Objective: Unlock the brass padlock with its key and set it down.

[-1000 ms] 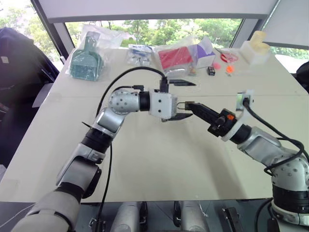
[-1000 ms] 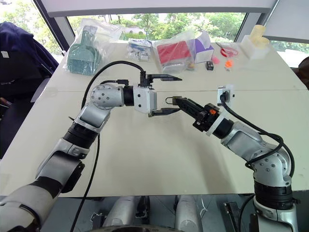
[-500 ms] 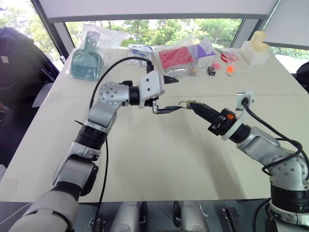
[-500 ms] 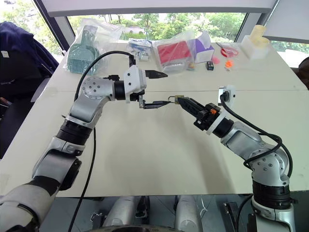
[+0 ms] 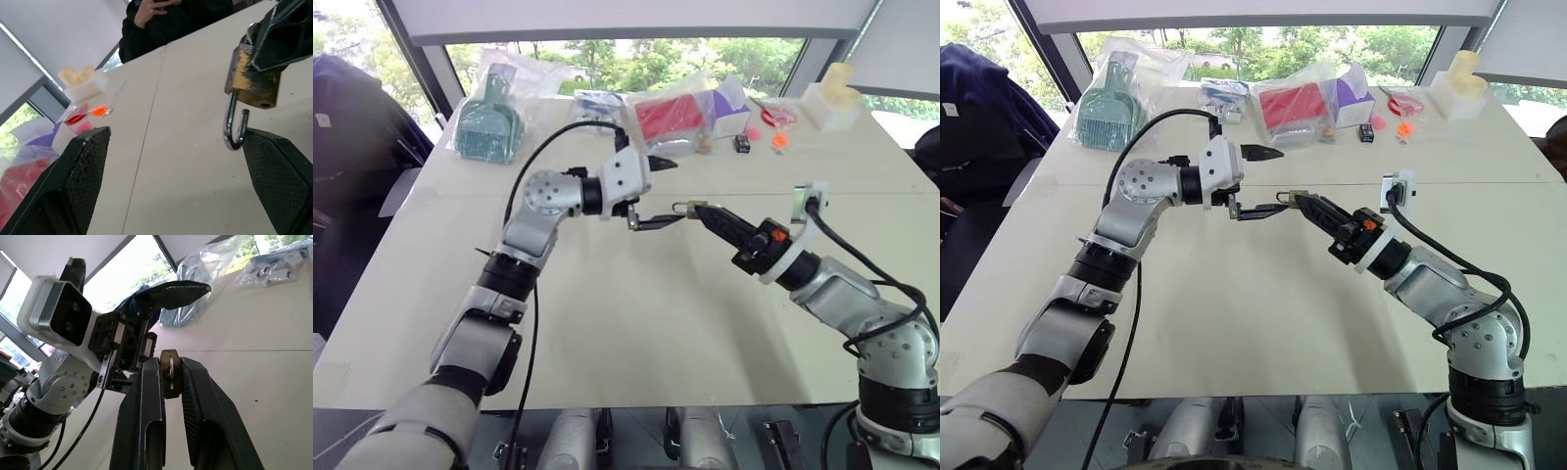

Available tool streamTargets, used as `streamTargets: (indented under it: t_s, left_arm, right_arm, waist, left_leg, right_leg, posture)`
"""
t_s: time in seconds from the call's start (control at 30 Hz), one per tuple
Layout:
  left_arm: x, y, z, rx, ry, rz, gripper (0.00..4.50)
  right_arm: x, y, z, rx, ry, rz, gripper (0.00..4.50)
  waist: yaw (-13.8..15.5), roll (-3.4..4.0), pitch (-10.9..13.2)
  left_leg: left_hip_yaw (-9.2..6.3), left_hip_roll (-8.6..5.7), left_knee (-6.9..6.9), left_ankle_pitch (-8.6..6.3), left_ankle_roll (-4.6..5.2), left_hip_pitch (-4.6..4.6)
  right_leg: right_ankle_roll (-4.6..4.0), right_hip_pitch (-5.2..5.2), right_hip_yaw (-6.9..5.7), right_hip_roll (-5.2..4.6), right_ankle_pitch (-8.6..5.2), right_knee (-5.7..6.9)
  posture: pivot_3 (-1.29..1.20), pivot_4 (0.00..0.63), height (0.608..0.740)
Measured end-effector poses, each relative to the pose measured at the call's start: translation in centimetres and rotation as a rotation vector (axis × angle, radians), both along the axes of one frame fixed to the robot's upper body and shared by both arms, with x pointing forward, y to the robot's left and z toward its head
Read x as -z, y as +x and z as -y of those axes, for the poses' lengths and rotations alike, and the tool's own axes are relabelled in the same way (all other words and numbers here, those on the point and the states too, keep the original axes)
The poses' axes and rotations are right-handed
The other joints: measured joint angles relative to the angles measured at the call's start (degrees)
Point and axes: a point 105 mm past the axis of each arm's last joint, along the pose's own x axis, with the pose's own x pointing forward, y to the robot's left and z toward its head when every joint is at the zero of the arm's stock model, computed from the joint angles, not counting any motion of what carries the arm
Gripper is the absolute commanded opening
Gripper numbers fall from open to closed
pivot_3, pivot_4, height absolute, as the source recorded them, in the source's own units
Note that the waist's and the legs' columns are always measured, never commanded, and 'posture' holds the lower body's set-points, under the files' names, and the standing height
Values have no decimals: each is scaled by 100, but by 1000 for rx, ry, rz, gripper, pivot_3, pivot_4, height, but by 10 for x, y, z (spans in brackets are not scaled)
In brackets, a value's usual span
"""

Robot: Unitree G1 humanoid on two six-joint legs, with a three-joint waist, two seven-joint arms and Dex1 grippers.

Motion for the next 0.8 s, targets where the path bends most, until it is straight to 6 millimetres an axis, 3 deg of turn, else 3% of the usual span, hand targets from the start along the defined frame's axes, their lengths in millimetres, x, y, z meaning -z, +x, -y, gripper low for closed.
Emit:
streamTargets:
  t_s: [0.67, 0.8]
  left_arm:
    - [0, 10, 4, -54, -16, 39, 4305]
    - [19, 13, -12, -95, 33, -19, 4305]
  right_arm:
    - [6, -5, -12, -36, 21, -26, 2]
    - [10, -2, -9, -11, 31, -52, 2]
  waist:
    - [-2, 0, 0]
    - [-12, 0, 0]
  left_leg:
    - [0, 1, 0, 0, 0, 0]
    - [0, 1, -1, 0, 0, 1]
  right_leg:
    - [0, 0, 0, 0, 0, 0]
    - [0, -1, 0, 1, 0, 2]
  posture:
    - [0, 150, 735]
    - [0, 150, 735]
